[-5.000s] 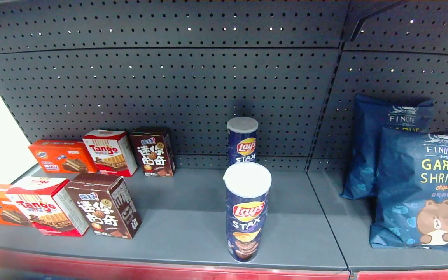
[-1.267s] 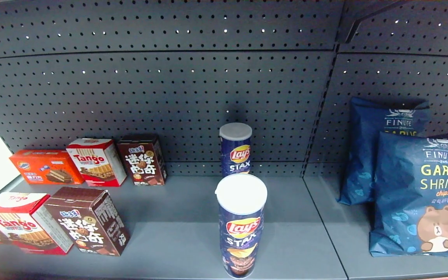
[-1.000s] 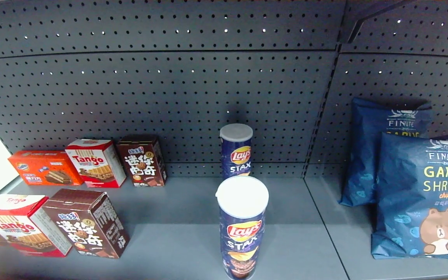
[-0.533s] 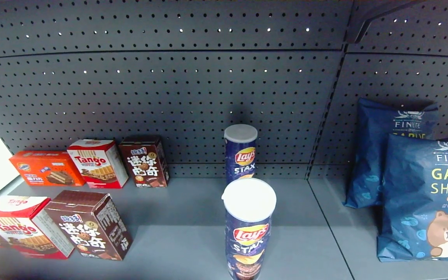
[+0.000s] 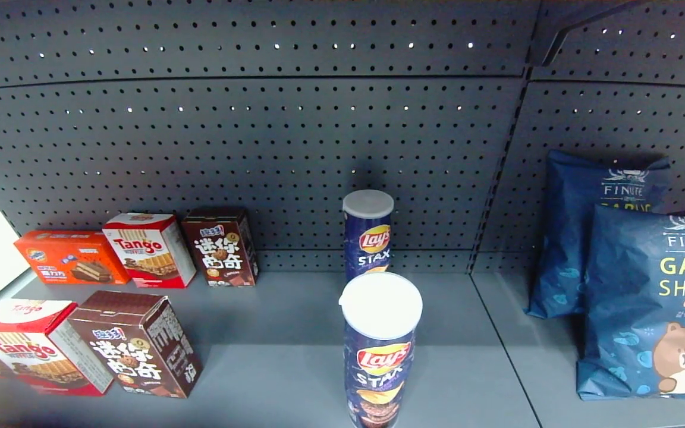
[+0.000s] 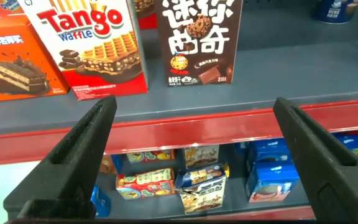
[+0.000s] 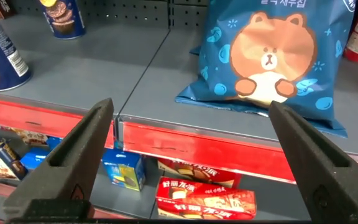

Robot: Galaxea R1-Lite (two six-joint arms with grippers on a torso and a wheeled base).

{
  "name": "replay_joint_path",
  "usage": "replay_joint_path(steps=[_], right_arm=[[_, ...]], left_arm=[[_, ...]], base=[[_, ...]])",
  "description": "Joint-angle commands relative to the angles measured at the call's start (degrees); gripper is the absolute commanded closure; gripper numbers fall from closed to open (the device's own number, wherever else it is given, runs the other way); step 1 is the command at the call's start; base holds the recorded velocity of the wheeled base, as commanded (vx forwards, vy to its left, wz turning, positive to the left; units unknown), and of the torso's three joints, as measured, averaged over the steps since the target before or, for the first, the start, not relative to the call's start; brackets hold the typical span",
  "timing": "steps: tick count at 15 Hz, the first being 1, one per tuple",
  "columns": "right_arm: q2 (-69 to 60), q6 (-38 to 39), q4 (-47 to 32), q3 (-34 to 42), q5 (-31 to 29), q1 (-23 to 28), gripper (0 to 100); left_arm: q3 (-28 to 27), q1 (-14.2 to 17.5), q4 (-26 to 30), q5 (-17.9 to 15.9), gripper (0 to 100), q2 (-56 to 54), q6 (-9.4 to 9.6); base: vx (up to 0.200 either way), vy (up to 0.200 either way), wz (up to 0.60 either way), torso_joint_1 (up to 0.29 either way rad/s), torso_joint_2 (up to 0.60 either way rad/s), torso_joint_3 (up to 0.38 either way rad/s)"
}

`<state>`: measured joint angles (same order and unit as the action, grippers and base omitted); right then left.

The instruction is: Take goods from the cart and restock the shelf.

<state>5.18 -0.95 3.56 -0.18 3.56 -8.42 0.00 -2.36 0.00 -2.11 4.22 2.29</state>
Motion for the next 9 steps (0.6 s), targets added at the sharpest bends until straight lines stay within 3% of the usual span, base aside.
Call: replay_joint_path(steps=[1,9], right_arm=[[0.09,-0.02,0.04,0.01,0.04,-0.01,0],[0.09,-0.02,-2.15,-0.7,5.67,-0.1,0]], left_arm=[[0.0,-0.01,0.0,0.0,0,0.09,-0.01],[0.0,-0.01,0.0,0.0,0,0.09,-0.09]], base=[[0.0,0.0,0.0,0.0,0.0,0.0],[0.0,0.0,0.0,0.0,0.0,0.0]])
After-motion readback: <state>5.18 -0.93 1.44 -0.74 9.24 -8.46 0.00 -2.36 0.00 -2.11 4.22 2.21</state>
